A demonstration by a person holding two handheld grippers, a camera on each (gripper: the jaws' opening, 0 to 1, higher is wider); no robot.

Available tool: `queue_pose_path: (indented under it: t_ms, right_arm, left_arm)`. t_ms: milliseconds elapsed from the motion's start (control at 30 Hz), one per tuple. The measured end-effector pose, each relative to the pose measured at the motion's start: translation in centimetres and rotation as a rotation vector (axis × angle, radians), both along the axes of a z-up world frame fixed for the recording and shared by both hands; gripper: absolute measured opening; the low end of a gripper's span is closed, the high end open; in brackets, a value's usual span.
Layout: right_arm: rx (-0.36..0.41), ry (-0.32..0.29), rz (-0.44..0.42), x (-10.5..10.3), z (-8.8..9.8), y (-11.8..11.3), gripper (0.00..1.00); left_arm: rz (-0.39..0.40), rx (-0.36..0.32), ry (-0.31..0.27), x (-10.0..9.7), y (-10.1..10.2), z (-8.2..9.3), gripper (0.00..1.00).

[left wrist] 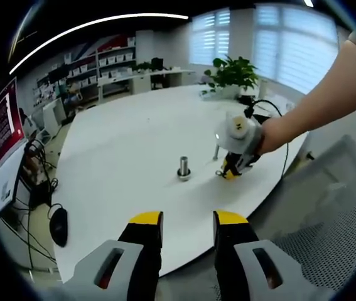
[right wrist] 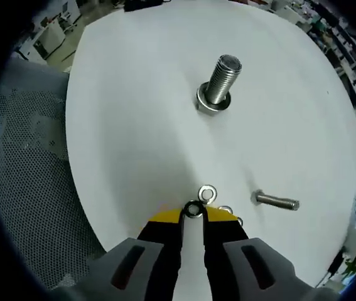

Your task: Place the washer onto the threaded stud by aligning its center hole with the stud, sliding it down to the base, and recovering from edge contact or off-axis alignment until the washer reaches the visible bottom stop.

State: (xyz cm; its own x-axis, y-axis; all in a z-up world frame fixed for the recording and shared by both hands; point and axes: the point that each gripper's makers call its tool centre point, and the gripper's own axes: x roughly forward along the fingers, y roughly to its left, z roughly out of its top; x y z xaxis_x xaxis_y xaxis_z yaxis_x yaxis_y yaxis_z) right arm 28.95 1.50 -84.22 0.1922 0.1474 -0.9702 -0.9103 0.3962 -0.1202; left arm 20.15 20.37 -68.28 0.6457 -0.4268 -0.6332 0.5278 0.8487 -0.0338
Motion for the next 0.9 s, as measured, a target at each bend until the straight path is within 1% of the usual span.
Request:
queue_pose_path:
  t_ms: [100, 167, 267, 333, 400, 533, 567, 733, 833, 900]
  right_arm:
    - [0.006, -0.005, -0.015, -0.2, 0.0, -0.1, 0.13]
    - [-0.003, 0.002, -0.030, -0.2, -0.2, -0.3, 0.13]
    - [-0.012, 0.012, -0.032, -0.7, 0.0, -0.6, 0.13]
    - [-0.013, 0.010, -0.035, -0.7, 0.4, -0.9, 0.13]
    - [0.000, 0.008, -0.046, -0.6, 1.2, -0.9, 0.13]
    - [0.022, -0.014, -0.060, 0.4, 2.7, -1.4, 0.13]
    - [0.039, -0.024, -0.074, 0.8, 3.2, -1.5, 0.13]
    - [0.099, -0.047, -0.180, 2.8, 4.6, -2.4, 0.13]
    - [0.104, -0.053, -0.189, 3.5, 5.1, -2.7, 0.13]
    - [0.102, -0.070, -0.179, 4.0, 5.5, -2.7, 0.13]
  left_arm:
    - [-0.002, -0.001, -0.006, 0.0, 0.0, 0.1, 0.30]
    - [-0.003, -0.001, -0.009, 0.0, 0.0, 0.1, 0.30]
    - [-0.006, -0.006, -0.011, 0.0, -0.1, 0.2, 0.30]
    - [-0.010, -0.009, -0.009, 0.0, -0.2, 0.2, 0.30]
    - [-0.016, -0.011, -0.007, -0.1, -0.3, 0.2, 0.30]
    - [-0.016, -0.023, -0.017, 0.1, -0.4, 0.5, 0.30]
    - [-0.016, -0.026, -0.016, 0.1, -0.4, 0.4, 0.30]
    - [-0.028, -0.020, -0.011, -0.1, -0.6, 0.3, 0.30]
    - [-0.021, -0.028, -0.014, 0.0, -0.5, 0.4, 0.30]
    - [-0.017, -0.025, -0.018, 0.0, -0.4, 0.5, 0.30]
